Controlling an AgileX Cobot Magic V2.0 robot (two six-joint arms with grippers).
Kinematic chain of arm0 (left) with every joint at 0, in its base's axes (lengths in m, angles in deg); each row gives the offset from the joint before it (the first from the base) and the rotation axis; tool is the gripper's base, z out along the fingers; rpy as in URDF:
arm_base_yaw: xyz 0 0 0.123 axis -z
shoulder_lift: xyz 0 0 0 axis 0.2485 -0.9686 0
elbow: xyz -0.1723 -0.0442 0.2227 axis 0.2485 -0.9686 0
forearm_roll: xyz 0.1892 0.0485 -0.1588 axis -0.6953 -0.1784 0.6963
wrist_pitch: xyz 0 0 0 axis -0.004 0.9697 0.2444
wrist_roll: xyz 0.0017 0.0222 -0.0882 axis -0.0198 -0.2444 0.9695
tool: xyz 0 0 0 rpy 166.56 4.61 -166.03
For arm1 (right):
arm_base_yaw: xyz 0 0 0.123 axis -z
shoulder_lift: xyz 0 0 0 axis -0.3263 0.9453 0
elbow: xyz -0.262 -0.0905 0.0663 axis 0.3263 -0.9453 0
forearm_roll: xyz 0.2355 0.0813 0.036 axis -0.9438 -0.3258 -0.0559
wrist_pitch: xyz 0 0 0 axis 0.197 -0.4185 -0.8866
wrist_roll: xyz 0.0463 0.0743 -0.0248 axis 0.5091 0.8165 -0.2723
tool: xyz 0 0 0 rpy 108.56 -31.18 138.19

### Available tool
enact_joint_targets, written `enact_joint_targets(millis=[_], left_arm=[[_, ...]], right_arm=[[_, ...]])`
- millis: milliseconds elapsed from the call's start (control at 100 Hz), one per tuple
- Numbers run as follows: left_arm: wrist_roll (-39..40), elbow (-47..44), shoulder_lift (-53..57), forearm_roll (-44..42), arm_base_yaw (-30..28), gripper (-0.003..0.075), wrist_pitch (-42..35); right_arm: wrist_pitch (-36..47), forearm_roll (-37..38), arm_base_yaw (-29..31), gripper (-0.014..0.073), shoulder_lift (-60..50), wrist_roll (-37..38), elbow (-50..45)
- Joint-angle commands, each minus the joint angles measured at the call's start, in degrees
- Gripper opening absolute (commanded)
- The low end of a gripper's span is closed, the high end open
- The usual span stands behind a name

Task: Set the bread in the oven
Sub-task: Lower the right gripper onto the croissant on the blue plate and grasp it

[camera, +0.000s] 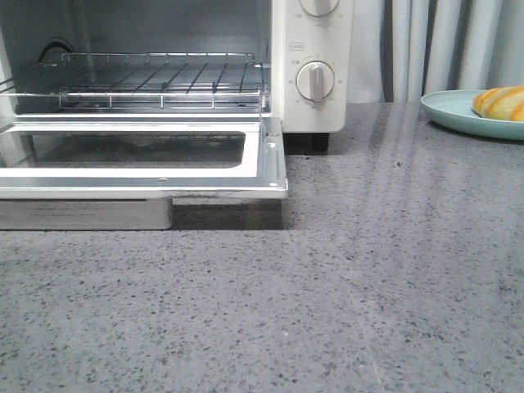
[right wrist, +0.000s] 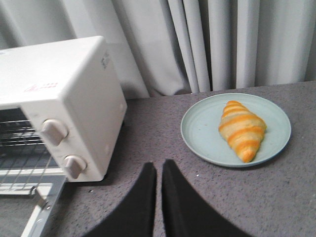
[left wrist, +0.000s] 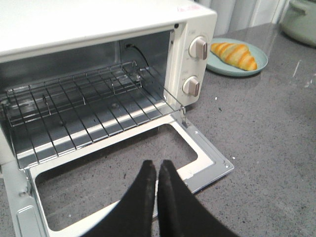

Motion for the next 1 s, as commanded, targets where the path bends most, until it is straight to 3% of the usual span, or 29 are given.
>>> enact_joint_targets(millis=[0, 130, 180, 380, 620, 990], left_arm=[[-0.1, 1.8, 0.6, 0.9, -0.1, -0.0021, -3.9], [-0.1, 1.8, 0.9, 0.9, -0.1, -0.0021, -2.1], [-0.1, 1.8, 0.9, 0.9, -0.1, -0.0021, -1.3], [-0.1, 1.8, 1.0, 4.6, -0.1, -0.0021, 1.3], [-0.1, 1.8, 3.1, 8.8, -0.1, -0.0021, 3.2], [-0.1, 1.8, 7.6, 8.8, -0.1, -0.0021, 6.4]], right_arm=[[0.3, 2.6, 0.1, 0.0109, 9.3, -0.6, 8.8], [-2.7, 5.9, 0.1, 0.0382, 21.8, -0.6, 18.5], [-2.9, 8.0, 0.2, 0.0423, 26.2, -0.5, 21.3], [-2.6, 12.1, 4.3, 0.0378, 41.8, -0.3, 28.9], [-1.1, 12.6, 8.5, 0.0378, 55.2, 0.4, 30.6], [6.4, 16.6, 11.0, 0.0378, 62.4, 0.4, 30.6]])
